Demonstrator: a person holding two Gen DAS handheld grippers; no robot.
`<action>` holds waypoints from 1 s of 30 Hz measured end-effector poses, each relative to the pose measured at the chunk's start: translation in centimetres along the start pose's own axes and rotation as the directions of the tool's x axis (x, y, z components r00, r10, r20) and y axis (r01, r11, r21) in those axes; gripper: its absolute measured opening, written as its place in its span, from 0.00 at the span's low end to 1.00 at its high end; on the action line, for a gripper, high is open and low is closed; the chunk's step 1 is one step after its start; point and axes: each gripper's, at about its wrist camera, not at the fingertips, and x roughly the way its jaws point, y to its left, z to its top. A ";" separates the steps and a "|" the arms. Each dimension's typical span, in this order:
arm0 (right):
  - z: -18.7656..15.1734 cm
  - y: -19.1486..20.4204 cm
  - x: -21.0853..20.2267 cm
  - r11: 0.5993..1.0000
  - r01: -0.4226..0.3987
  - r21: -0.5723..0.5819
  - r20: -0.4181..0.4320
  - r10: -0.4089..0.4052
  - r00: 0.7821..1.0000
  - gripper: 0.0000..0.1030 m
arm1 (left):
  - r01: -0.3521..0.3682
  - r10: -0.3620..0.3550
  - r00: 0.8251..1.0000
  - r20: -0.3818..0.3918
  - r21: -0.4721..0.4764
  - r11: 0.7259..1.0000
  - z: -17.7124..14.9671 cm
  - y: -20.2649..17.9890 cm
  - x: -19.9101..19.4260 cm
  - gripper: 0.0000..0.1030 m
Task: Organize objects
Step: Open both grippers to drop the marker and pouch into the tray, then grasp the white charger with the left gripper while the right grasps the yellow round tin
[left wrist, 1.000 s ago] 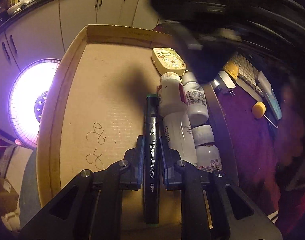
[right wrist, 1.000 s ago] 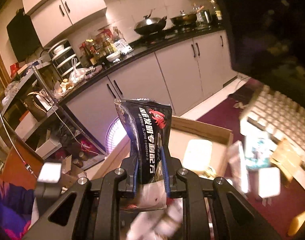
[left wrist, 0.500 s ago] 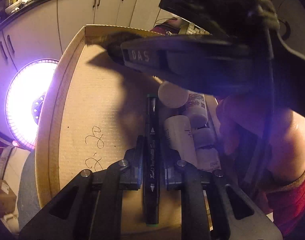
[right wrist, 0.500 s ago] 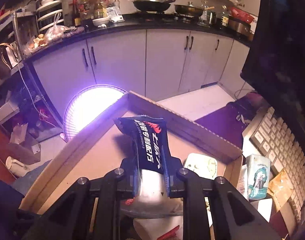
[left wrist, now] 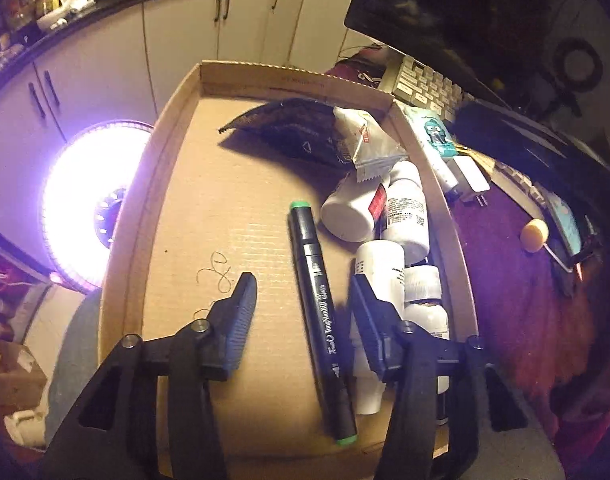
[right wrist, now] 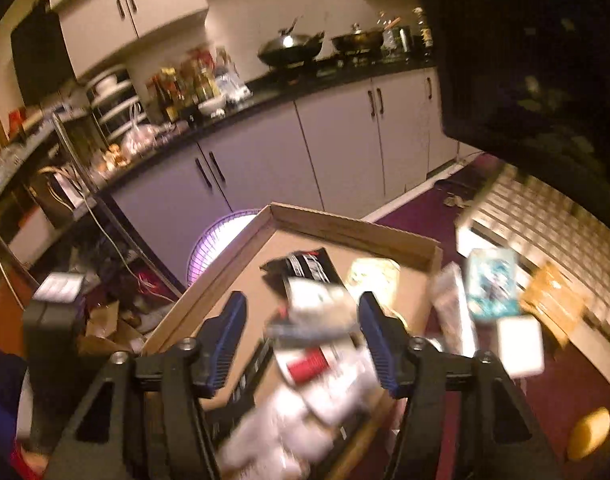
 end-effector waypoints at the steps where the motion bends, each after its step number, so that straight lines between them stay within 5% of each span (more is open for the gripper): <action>1: -0.5 -0.3 -0.8 1.000 -0.001 0.008 0.007 0.001 1.000 0.68 | -0.038 0.038 0.999 0.016 0.012 0.999 -0.2 -0.4 -0.3 0.48; 5: -4.2 -2.5 -4.7 0.999 0.023 0.032 0.010 -0.023 1.000 0.72 | -0.137 0.131 0.986 0.101 0.055 0.989 -1.4 -2.1 -1.9 0.48; 13: -9.8 -7.5 -12.0 0.980 0.147 0.135 0.081 -0.159 0.984 0.76 | -0.257 0.204 0.918 0.340 0.118 0.959 -2.6 -7.2 -4.4 0.51; 19: -10.4 -9.8 -13.2 0.955 0.196 0.223 0.109 -0.224 0.968 0.78 | -0.221 0.144 0.926 0.348 0.192 0.956 -3.4 -10.3 -5.4 0.63; 30: -9.7 -14.3 -16.0 0.924 0.257 0.282 0.146 -0.306 0.941 0.78 | -0.197 0.116 0.939 0.324 0.229 0.953 -3.8 -11.6 -4.8 0.63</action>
